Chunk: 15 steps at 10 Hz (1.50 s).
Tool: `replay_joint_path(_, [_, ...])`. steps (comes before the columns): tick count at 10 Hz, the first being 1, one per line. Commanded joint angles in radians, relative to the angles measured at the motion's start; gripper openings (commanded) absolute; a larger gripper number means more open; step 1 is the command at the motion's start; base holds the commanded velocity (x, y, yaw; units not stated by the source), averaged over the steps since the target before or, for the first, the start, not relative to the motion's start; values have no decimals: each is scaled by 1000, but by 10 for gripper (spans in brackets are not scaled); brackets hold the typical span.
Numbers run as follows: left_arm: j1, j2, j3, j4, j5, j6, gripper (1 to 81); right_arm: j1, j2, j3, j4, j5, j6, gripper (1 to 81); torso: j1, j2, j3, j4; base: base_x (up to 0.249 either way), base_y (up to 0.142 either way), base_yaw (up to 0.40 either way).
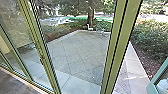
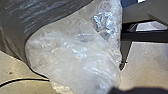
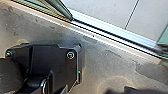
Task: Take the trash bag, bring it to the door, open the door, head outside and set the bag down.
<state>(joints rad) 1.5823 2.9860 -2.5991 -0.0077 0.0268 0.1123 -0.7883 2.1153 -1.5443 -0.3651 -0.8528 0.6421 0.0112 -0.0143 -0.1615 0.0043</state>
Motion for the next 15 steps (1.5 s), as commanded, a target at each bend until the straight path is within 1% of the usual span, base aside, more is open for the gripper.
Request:
replay_joint_path(1, [-20, -8, 13, -5, 64, 10, 10, -117, 71, -23, -159, 160, 63, 811, 0, 0, 0, 0, 0, 0, 0])
replay_joint_path(2, [-21, -8, 13, -3, 64, 12, 10, -177, 111, -66, -190, 211, 65, 811, 0, 0, 0, 0, 0, 0, 0])
replay_joint_path(4, [-25, -8, 11, -3, 58, 12, 10, -271, 183, -151, -245, 285, 65, 811, 0, 0, 0, 0, 0, 0, 0])
replay_joint_path(5, [-25, -8, 8, -8, 35, 10, 10, -306, 203, -180, -265, 330, 65, 811, 0, 0, 0, 0, 0, 0, 0])
replay_joint_path(6, [-25, -8, 8, -8, 30, 10, 10, -337, 225, -229, -275, 382, 65, 811, 0, 0, 0, 0, 0, 0, 0])
replay_joint_path(9, [-26, -7, 8, -9, 7, 6, 10, -437, 309, -374, -272, 526, 60, 811, 0, 0, 1, 0, 0, 0, 0])
replay_joint_path(11, [-29, -4, 7, -9, 5, 6, 10, -486, 356, -445, -273, 573, 59, 811, 0, 0, 1, 0, 0, 0, 0])
replay_joint_path(13, [-37, -2, 7, -9, 5, 4, 10, -530, 381, -494, -270, 649, 57, 811, 0, 0, 1, 0, 0, 0, 0])
replay_joint_path(15, [-40, 4, 7, -9, 5, 3, 10, -569, 428, -546, -273, 653, 57, 811, -1, 0, 2, 0, 0, 0, 0])
